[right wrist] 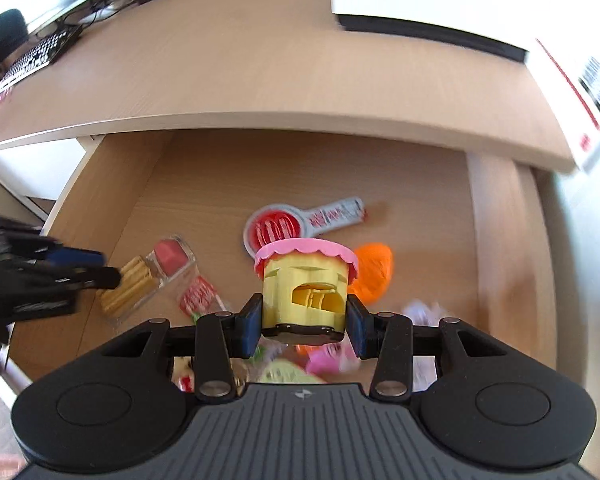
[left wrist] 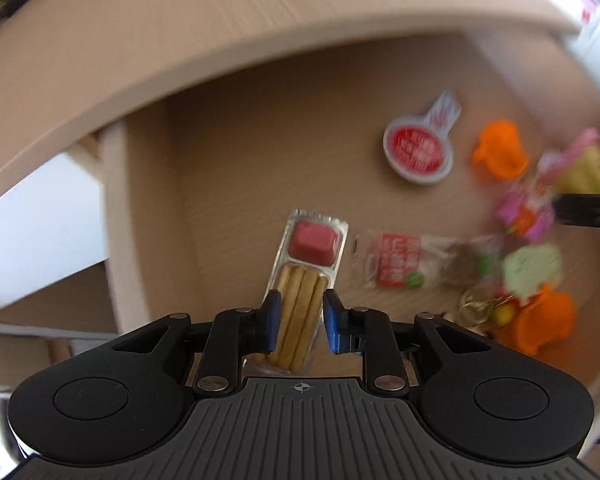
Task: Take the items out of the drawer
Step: 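Close the right tool on the yellow cup and lift it, then lower the left tool onto the pink-topped breadstick pack and grasp it while right holds the cup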
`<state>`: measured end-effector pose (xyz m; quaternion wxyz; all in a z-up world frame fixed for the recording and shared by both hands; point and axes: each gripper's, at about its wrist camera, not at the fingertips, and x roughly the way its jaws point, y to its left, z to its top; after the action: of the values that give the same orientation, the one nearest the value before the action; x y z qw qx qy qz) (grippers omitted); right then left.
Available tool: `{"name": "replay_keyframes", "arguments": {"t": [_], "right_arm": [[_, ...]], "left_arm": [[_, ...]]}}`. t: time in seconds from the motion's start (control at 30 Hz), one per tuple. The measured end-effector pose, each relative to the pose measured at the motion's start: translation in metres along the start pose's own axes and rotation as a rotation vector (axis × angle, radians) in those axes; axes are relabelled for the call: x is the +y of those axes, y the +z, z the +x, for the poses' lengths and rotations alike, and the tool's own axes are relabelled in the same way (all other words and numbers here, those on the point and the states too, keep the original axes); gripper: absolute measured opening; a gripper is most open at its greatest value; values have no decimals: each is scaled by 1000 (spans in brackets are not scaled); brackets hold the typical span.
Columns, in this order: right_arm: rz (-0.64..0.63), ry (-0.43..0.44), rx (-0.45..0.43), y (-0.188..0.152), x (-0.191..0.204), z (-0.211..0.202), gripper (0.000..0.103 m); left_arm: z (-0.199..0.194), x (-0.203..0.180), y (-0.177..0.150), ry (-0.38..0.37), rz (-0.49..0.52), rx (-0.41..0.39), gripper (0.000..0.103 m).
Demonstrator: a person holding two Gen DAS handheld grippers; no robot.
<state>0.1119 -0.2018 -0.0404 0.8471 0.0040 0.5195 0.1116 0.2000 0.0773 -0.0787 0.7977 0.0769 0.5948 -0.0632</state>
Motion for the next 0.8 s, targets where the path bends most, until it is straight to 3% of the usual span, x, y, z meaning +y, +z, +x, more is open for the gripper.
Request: {"name": "replay_keyframes", "arguments": {"t": [0.1,0.27,0.47,0.6,0.67,0.73,0.8], "right_arm": [[-6,-7,23,-11,-2,-4,42],[30,-3,43,-19,-3,-5,42],[4,-16,42,-24,0,-5,42],[-1,-38,36,-24,1,-4,42],[-2,-35,38,-25,1,-3,42],[-5,-29,44,-26,2,-1,42],[-6,-24,53,-28,4,1,42]], "left_arm": [[6,-4,4,23,25,-3,28],[8,-11,7,-15,52,31,34],[3,-6,1,-33,40,0,32],[3,4,0,-106,-51,-17,34],[1,7,-1,-203,-84,-16,42],[-1,6,-3,-269,-90,-16,41],[-9,2,-6,-215,-56,-61,40]]}}
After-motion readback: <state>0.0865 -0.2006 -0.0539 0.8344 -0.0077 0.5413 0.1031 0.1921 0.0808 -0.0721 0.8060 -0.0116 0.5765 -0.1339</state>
